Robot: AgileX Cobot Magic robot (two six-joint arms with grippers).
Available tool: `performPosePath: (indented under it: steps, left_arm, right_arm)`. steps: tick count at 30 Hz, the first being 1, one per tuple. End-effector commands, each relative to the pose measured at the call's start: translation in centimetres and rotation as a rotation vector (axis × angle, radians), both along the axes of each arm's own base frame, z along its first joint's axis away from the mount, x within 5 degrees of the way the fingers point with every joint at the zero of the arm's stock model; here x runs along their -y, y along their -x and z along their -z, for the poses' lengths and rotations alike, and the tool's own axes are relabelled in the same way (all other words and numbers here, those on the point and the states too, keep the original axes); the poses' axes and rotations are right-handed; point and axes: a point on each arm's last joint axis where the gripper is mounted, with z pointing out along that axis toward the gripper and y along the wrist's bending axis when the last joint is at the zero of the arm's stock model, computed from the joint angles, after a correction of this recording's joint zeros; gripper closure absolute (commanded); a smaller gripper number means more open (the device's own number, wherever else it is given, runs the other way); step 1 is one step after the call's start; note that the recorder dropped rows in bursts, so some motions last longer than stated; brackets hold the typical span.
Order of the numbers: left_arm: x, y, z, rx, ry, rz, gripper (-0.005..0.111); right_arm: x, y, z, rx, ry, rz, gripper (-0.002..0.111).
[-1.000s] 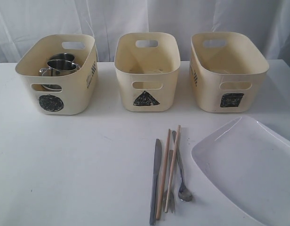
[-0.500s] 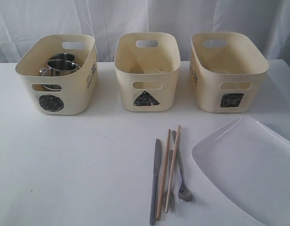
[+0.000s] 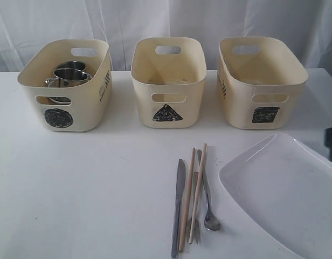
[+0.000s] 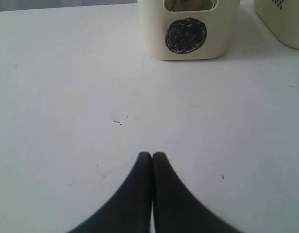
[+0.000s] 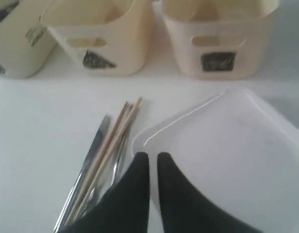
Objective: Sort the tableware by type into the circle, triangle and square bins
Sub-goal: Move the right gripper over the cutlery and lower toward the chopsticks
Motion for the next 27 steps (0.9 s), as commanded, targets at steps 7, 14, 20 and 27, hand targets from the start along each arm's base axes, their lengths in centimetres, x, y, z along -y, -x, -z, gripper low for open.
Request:
performPosePath:
  steps: [7, 14, 20, 27]
  left_arm:
    - [0.0, 0.0, 0.1, -0.002, 0.007, -0.002, 0.106]
    - [0.0, 0.0, 0.1, -0.002, 0.007, -0.002, 0.106]
    - [0.0, 0.0, 0.1, -0.002, 0.005, -0.002, 0.106]
    - [0.0, 0.0, 0.1, -0.002, 0.005, -0.002, 0.106]
  right_arm:
    - [-2.2, -7.2, 2.8, -0.325, -0.088, -0.139, 0.072]
    - [-4.6, -9.3, 4.3, -0.409, -0.104, -0.225, 0.072]
    - [-8.3, -9.2, 4.8, -0.385, -0.102, -0.346, 0.072]
    - [-12.1, -9.8, 8.3, -0.491, -0.070, -0.415, 0.072]
